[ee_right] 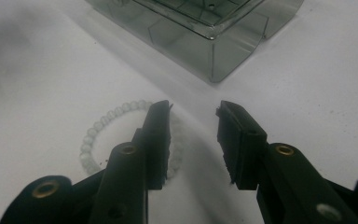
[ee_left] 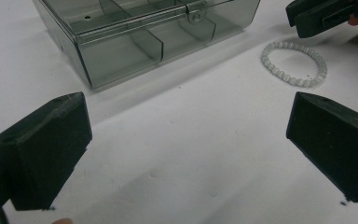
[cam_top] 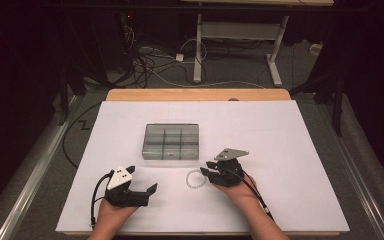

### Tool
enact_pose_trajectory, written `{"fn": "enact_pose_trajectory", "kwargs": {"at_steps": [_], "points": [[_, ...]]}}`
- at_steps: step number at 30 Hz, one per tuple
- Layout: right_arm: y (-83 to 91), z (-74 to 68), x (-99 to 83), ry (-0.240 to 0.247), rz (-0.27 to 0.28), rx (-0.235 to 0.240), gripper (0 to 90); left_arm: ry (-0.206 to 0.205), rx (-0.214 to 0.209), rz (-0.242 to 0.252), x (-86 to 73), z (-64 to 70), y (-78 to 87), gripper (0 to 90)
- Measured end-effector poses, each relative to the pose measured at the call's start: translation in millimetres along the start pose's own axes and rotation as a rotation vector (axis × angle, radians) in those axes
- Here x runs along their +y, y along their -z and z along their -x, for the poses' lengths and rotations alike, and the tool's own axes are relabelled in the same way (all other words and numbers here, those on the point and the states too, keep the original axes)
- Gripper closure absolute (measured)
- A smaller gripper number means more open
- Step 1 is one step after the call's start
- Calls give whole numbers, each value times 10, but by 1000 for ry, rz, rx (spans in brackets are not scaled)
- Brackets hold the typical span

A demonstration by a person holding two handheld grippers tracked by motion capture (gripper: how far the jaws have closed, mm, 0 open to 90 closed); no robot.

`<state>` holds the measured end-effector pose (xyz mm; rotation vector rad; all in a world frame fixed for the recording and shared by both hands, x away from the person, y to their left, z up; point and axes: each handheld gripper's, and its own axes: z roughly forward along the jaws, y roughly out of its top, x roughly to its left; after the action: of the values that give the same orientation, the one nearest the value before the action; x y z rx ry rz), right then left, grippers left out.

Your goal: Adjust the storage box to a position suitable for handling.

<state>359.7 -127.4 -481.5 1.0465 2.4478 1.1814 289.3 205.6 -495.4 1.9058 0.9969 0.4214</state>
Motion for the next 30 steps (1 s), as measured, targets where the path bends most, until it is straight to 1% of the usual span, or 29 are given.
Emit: {"fn": "enact_pose_trajectory", "kwargs": {"at_steps": [3, 8, 9, 11, 13, 14, 16, 19, 22, 23, 25, 30], "points": [[-25, 0, -3, 3, -10, 21, 697, 0, -1, 0, 0, -1, 0, 0], [-70, -53, -6, 32, -37, 30, 756, -1, -1, -1, 0, 1, -1, 0], [-70, -53, -6, 32, -37, 30, 756, -1, -1, -1, 0, 1, -1, 0], [-99, -80, -11, 52, -59, 23, 774, -1, -2, 0, 0, 0, -1, 0], [-101, -88, -12, 67, -59, 9, 802, -1, -3, -1, 0, -1, 0, 0], [-101, -94, -13, 74, -61, 0, 832, -2, -3, -1, 0, 1, -1, 0], [-103, -109, -15, 100, -64, -18, 864, -3, -3, -1, 0, 1, -1, 0], [-101, -121, -17, 96, -62, -22, 874, -3, -4, -1, 1, 0, -1, 0], [-77, -120, -18, 97, -59, -13, 879, -1, -5, -2, 1, -2, -2, 0], [-60, -122, -24, 86, -55, -11, 879, -1, -5, -2, 1, -2, -2, 0], [-23, -112, -42, 92, -51, -11, 880, -1, -7, -2, 1, -3, -3, 0], [125, -58, -122, 81, -45, -20, 880, -2, -8, -3, 1, -2, -4, 0]]}}
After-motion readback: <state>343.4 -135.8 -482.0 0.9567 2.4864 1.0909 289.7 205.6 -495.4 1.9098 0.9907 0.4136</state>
